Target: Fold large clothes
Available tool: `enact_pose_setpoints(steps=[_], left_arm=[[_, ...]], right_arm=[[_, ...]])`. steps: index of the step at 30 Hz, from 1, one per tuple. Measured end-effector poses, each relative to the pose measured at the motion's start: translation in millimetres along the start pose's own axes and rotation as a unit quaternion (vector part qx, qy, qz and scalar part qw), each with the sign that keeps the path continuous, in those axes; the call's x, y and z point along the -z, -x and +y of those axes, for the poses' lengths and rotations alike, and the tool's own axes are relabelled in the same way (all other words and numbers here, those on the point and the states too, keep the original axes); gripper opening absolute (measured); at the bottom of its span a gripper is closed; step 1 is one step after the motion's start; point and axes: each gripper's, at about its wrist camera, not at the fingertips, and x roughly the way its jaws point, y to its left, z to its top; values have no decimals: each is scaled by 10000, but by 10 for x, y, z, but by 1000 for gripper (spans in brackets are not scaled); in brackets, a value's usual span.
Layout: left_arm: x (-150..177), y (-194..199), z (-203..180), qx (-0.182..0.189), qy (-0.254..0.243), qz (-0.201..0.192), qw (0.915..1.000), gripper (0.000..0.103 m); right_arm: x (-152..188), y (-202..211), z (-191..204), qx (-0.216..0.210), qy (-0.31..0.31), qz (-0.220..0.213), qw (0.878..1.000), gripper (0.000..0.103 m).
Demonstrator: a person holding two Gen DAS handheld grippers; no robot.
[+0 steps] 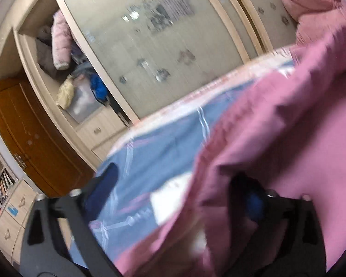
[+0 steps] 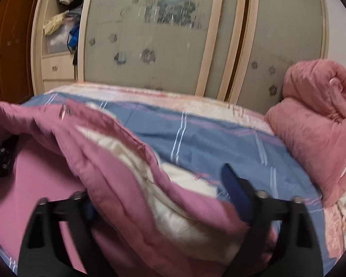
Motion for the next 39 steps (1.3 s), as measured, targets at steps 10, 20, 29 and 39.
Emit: enact_pose_setpoints(steps=[10, 20, 29, 39], left_arm=[[-691, 377, 259, -1734, -1740, -1112, 9630, 101], [-502, 525, 342, 722, 1454, -269, 9864, 101], [-258, -200, -612, 450, 826, -162, 9954, 101], [-193, -1251, -425, 1304, 1403, 188, 9813, 101]], right_arm=[[-568, 387, -506, 1159, -301, -685, 9904, 98], [-276, 418, -97, -148, -946, -903, 9913, 102], [-280, -753, 353, -262, -451, 42, 9986, 102], [25, -1790, 150, -371, -566, 654, 9956, 102]])
